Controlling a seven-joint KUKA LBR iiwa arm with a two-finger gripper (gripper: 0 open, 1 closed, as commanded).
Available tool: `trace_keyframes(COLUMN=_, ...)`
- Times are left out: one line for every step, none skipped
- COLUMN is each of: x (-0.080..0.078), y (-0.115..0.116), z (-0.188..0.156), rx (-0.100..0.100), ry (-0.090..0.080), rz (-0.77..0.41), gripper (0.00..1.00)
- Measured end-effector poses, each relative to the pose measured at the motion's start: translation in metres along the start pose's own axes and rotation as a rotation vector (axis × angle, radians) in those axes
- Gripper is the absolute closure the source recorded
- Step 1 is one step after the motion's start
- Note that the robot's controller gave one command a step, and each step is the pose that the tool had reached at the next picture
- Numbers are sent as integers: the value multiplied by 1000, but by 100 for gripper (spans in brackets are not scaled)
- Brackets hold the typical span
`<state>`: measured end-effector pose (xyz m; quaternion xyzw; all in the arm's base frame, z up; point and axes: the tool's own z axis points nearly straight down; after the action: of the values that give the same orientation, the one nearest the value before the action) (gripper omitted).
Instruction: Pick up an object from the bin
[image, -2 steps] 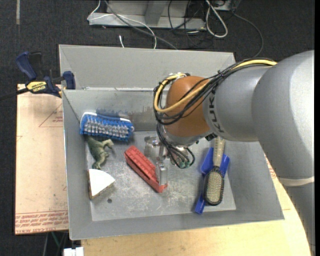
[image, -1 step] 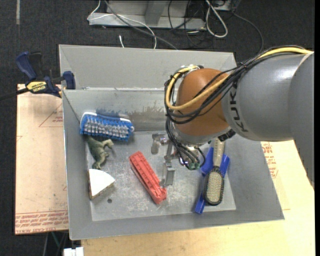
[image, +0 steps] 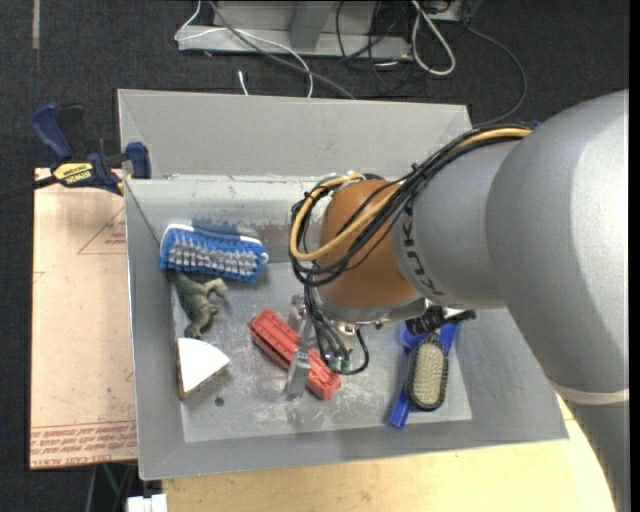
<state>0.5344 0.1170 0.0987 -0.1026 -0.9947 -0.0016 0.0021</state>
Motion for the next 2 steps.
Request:
trace_keyframes(x=-20, y=-23, z=29, rx=0, ry=-21, rz=-150, gripper=0)
trace_keyframes(x=-20, y=-30, z=28, rx=-4, ry=-8, rz=99, gripper=100)
